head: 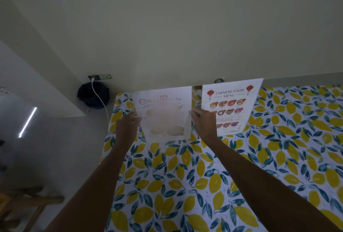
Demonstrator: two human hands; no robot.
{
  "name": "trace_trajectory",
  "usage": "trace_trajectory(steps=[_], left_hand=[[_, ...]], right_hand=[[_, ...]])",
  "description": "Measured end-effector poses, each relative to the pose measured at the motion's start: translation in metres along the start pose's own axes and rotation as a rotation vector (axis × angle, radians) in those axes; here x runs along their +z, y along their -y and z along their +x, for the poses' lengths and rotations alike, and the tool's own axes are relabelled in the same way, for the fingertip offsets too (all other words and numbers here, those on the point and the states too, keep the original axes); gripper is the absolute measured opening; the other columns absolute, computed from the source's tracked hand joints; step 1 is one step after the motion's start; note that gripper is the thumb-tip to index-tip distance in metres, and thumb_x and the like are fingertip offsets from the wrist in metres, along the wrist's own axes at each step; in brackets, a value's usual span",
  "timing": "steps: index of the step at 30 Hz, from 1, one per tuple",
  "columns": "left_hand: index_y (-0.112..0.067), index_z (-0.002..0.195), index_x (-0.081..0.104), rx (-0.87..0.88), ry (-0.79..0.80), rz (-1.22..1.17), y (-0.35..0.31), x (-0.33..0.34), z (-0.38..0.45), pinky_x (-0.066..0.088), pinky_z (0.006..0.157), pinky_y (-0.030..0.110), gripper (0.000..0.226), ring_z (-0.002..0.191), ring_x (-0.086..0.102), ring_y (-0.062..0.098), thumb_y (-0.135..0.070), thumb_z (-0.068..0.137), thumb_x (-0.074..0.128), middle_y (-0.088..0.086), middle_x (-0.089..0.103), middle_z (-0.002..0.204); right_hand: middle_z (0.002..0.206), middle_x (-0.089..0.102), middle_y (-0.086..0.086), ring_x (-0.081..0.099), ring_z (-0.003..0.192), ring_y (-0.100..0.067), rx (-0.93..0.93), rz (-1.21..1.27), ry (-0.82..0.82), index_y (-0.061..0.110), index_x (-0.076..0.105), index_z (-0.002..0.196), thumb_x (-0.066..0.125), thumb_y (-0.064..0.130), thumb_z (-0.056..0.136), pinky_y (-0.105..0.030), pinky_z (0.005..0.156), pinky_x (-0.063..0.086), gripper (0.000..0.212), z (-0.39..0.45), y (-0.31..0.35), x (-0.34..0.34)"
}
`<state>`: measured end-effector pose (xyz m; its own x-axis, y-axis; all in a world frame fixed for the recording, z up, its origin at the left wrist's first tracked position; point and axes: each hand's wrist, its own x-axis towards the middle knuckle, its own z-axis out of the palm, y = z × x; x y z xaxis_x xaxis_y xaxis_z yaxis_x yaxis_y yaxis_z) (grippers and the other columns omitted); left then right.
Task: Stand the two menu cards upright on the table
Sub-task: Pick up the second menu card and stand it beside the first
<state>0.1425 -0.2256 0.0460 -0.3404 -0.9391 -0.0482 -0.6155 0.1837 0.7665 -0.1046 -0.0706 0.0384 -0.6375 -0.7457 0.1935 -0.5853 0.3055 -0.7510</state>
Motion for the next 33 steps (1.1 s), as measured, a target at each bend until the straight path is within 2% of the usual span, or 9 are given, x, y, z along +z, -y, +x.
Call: trace_trajectory(steps=[3, 5, 8, 12, 15, 18, 22, 28, 33], left_hand=[[-0.015, 0.084, 0.063, 0.007, -0.030, 0.045, -0.005, 0.003, -0.006, 0.060, 0.068, 0.046, 0.022, 0.077, 0.073, 0.024, -0.036, 0.088, 0.058, 0.007, 0.075, 0.083], [-0.012, 0.084, 0.064, 0.013, -0.052, 0.090, -0.013, 0.004, -0.011, 0.057, 0.072, 0.039, 0.017, 0.079, 0.071, 0.027, -0.028, 0.090, 0.061, 0.009, 0.075, 0.083], [-0.001, 0.102, 0.067, -0.014, -0.049, 0.153, -0.024, 0.005, -0.016, 0.040, 0.073, 0.028, 0.021, 0.090, 0.067, 0.031, -0.020, 0.091, 0.064, 0.017, 0.075, 0.093], [-0.002, 0.127, 0.056, -0.077, 0.037, 0.167, -0.039, 0.004, -0.027, 0.050, 0.091, 0.040, 0.045, 0.112, 0.063, 0.037, -0.027, 0.090, 0.066, 0.021, 0.067, 0.122], [-0.004, 0.140, 0.043, -0.077, 0.077, 0.185, -0.050, 0.001, -0.035, 0.046, 0.102, 0.048, 0.064, 0.125, 0.054, 0.039, -0.031, 0.088, 0.069, 0.020, 0.056, 0.137], [-0.001, 0.141, 0.037, -0.027, 0.071, 0.283, -0.064, -0.002, -0.046, 0.044, 0.102, 0.048, 0.070, 0.127, 0.051, 0.041, -0.034, 0.088, 0.069, 0.023, 0.050, 0.138], [-0.003, 0.143, 0.034, 0.037, 0.039, 0.476, -0.083, -0.005, -0.077, 0.043, 0.100, 0.050, 0.072, 0.124, 0.049, 0.042, -0.042, 0.090, 0.063, 0.023, 0.046, 0.138], [-0.011, 0.144, 0.037, 0.217, 0.026, 0.690, -0.097, 0.002, -0.131, 0.039, 0.102, 0.051, 0.071, 0.126, 0.048, 0.039, -0.054, 0.090, 0.055, 0.017, 0.047, 0.140], [-0.011, 0.132, 0.051, 0.320, 0.043, 0.765, -0.115, 0.019, -0.166, 0.045, 0.092, 0.048, 0.062, 0.113, 0.057, 0.039, -0.054, 0.088, 0.055, 0.018, 0.055, 0.127]], right_hand=[[0.062, 0.063, -0.005, 0.055, 0.056, -0.019, 0.010, -0.024, 0.013, 0.012, 0.069, 0.080, 0.060, 0.025, 0.095, -0.030, 0.061, 0.040, 0.022, 0.001, 0.001, 0.001], [0.070, 0.071, -0.010, 0.062, 0.061, -0.023, 0.015, -0.053, 0.032, 0.011, 0.071, 0.086, 0.059, 0.025, 0.095, -0.033, 0.060, 0.046, 0.022, 0.001, 0.002, 0.001], [0.071, 0.070, -0.014, 0.062, 0.062, -0.027, 0.020, -0.091, 0.068, 0.006, 0.070, 0.084, 0.056, 0.025, 0.097, -0.037, 0.059, 0.049, 0.026, 0.001, 0.004, -0.001], [0.074, 0.069, -0.016, 0.059, 0.064, -0.027, -0.003, -0.116, 0.130, 0.004, 0.066, 0.081, 0.054, 0.023, 0.097, -0.030, 0.057, 0.037, 0.028, -0.001, 0.012, -0.011], [0.072, 0.066, -0.018, 0.055, 0.062, -0.028, -0.056, -0.156, 0.150, 0.003, 0.059, 0.079, 0.054, 0.023, 0.097, -0.028, 0.060, 0.033, 0.027, -0.005, 0.023, -0.025], [0.084, 0.071, -0.018, 0.066, 0.077, -0.033, -0.106, -0.173, 0.133, 0.003, 0.066, 0.095, 0.056, 0.023, 0.096, -0.027, 0.064, 0.039, 0.022, -0.011, 0.032, -0.042], [0.102, 0.071, -0.017, 0.067, 0.094, -0.035, -0.140, -0.259, 0.174, 0.008, 0.062, 0.119, 0.054, 0.026, 0.095, -0.039, 0.076, 0.055, 0.031, -0.032, 0.040, -0.069], [0.128, 0.059, -0.013, 0.054, 0.119, -0.034, -0.165, -0.472, 0.277, 0.015, 0.051, 0.132, 0.053, 0.033, 0.094, -0.047, 0.092, 0.052, 0.042, -0.078, 0.037, -0.113], [0.129, 0.056, -0.012, 0.051, 0.118, -0.034, -0.184, -0.621, 0.306, 0.017, 0.047, 0.136, 0.053, 0.034, 0.094, -0.046, 0.090, 0.051, 0.045, -0.105, 0.020, -0.155]])
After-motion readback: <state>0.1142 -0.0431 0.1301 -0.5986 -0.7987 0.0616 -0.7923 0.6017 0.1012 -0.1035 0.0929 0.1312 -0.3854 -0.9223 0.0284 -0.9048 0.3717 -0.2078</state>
